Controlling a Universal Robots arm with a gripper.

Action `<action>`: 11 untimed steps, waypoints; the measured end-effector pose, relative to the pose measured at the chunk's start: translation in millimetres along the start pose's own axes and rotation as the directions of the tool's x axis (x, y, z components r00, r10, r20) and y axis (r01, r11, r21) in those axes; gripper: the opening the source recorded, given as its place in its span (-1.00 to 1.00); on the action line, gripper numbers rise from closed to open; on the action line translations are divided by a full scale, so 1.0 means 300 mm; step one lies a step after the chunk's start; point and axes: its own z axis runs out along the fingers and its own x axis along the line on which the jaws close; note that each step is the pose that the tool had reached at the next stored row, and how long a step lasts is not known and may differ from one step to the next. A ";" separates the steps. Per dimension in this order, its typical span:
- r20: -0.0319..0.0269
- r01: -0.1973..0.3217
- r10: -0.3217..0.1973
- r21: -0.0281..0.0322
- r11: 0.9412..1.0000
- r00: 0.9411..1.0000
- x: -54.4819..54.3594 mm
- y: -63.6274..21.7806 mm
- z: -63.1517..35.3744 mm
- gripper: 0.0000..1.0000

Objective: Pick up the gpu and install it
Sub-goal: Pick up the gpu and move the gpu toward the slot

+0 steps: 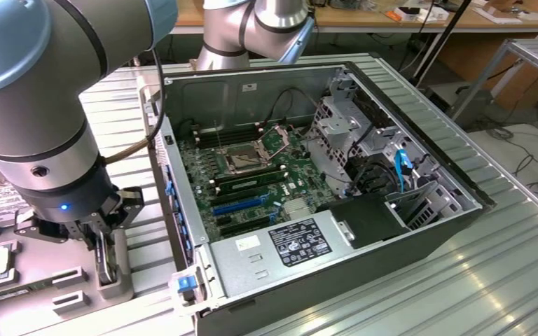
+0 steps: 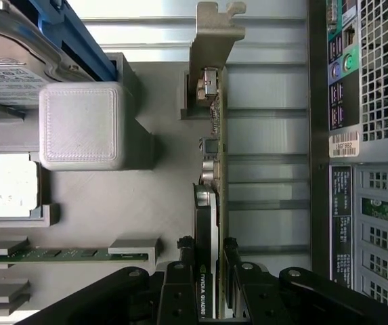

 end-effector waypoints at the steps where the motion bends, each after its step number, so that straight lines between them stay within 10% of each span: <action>1: 0.000 0.000 0.000 0.000 1.000 1.000 0.000 0.000 -0.004 -0.46; 11: 0.000 0.000 0.000 -0.009 1.000 1.000 -0.002 0.006 -0.096 -0.46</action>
